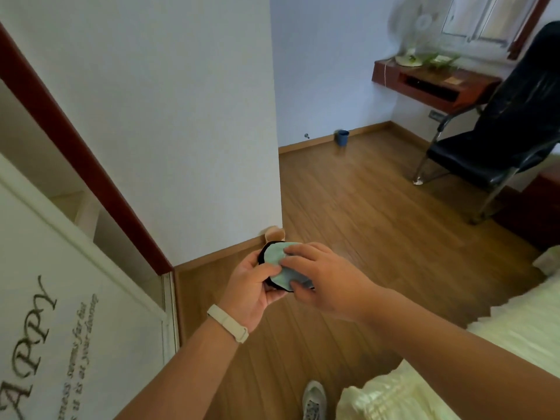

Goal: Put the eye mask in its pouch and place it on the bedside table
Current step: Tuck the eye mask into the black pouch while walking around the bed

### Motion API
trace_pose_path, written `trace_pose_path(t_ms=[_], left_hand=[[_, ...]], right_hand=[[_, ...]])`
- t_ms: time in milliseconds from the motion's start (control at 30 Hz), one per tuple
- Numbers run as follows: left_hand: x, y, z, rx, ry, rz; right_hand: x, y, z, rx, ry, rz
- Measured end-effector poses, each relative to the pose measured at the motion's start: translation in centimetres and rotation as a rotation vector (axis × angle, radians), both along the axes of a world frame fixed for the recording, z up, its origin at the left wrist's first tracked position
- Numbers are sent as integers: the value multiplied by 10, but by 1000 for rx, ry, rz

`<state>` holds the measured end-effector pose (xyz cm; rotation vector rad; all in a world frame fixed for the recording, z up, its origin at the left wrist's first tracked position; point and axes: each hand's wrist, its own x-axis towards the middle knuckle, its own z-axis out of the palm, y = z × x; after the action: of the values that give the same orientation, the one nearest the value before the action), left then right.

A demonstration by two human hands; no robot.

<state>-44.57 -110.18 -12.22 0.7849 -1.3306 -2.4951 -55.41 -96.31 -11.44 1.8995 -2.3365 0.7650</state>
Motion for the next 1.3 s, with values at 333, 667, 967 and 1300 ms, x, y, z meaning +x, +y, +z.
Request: trace_pose_path(t_ms=[333, 667, 967, 1300], left_hand=[[-170, -51, 30, -59, 24, -102], [-310, -88, 29, -28, 48, -308], [-463, -156, 38, -68, 78, -572], [-599, -154, 44, -27, 154, -868]], right_hand=[[-154, -39, 32, -3, 11, -99], [-262, -61, 32, 86, 8, -318], [-369, -119, 46, 147, 13, -598], [-446, -119, 67, 181, 24, -905]])
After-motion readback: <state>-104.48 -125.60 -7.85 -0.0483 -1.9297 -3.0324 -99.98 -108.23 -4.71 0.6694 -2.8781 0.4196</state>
